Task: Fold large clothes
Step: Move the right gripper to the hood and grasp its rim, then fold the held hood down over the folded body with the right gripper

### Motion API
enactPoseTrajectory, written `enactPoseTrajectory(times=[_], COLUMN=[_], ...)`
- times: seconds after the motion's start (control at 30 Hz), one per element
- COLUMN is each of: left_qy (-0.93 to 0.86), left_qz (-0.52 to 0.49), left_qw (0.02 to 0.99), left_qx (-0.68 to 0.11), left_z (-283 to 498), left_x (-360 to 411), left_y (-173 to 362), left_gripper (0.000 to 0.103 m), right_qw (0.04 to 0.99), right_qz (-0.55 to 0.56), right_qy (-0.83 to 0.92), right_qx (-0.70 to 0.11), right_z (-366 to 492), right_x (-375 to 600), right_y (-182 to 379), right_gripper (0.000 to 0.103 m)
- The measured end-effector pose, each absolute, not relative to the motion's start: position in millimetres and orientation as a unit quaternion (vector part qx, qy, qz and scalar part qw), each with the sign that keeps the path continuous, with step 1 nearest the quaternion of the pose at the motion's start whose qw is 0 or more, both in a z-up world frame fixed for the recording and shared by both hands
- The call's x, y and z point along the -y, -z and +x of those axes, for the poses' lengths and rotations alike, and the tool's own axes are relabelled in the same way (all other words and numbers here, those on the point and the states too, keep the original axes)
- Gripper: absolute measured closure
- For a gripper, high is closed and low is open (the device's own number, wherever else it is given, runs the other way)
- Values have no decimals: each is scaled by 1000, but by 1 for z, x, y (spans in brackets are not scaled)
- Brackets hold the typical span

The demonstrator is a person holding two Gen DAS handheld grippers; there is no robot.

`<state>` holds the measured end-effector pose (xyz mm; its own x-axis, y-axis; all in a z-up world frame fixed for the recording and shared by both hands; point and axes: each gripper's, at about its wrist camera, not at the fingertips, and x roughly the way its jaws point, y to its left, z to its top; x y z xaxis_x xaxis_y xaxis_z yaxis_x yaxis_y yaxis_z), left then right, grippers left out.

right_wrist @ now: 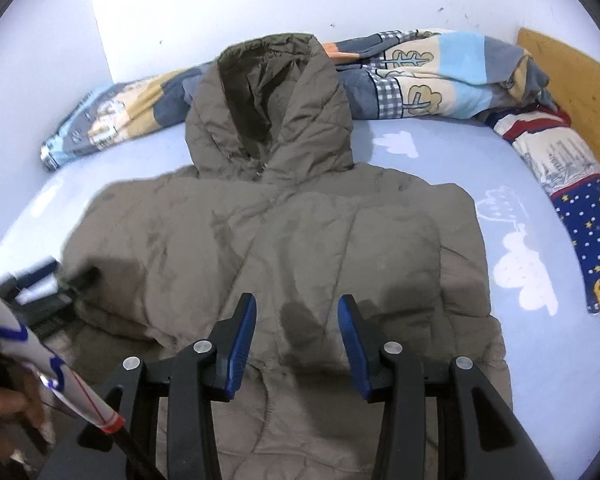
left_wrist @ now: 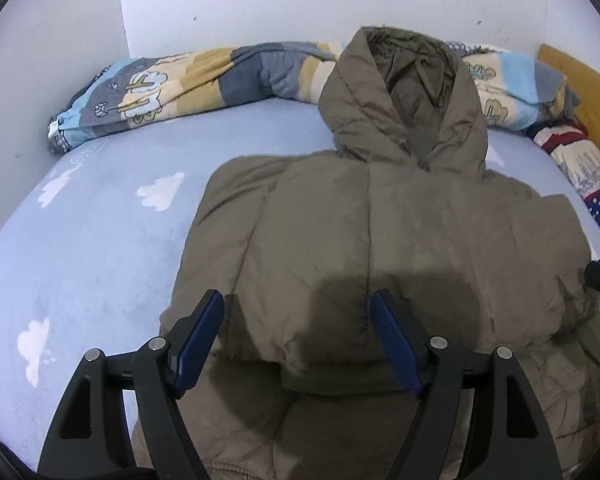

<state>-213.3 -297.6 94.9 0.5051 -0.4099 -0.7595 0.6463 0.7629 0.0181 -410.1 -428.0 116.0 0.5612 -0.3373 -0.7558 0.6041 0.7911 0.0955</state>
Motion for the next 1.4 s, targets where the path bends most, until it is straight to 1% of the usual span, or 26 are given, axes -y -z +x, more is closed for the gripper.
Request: enactPoseTrajectory(times=[0.2,0.27,0.3,0.37,0.47,0.63,0.73,0.87,0.9,0.93,0.97,1.0,1.13,1.27,1.4], left_qy=[322,324,321,316,317,326,326,312,312,313,313,313,314,319,328], left_qz=[102,92,89,83,79,78,81,79,75,73,71,71,75,71,71], left_qw=[864,862,863,863,861,855,854,859,857,855,854,853,854,853,854], left_qx=[-374,-379,-380,-384,-389,-396,-398,-398,-403,-408,-410,-411,-408,-407,-399], left_z=[-198,-190,-188,-185,-183,-180,-179,-174,-172,-171,-171,-171,-172,-177,-183], left_x=[293,292,291,289,287,287,290,287,287,287,287,287,288,288,288], left_y=[-122,-125,-126,-125,-124,-121,-120,-117,-116,-114,-113,-113,-114,-117,-123], left_gripper=[28,28,28,28,28,28,28,28,28,28,28,28,28,28,28], right_qw=[870,873,875,878,877,862,851,839,839,836,831,827,840,862,882], right_qz=[207,214,214,192,175,171,180,156,152,145,137,134,112,84,85], right_qy=[247,237,235,247,254,280,301,332,333,337,345,348,352,337,315], right_qx=[-373,-368,-365,-364,-369,-386,-391,-402,-404,-407,-415,-422,-397,-368,-339], right_z=[-390,-369,-359,-328,-280,-209,-177,-141,-136,-131,-126,-123,-139,-181,-237], right_x=[461,477,484,501,533,596,629,658,662,667,670,673,661,630,593], right_y=[-163,-187,-196,-218,-234,-231,-218,-198,-195,-191,-185,-179,-177,-199,-223], right_gripper=[55,53,50,48,48,48,48,48,51,57,82,94,96,97,97])
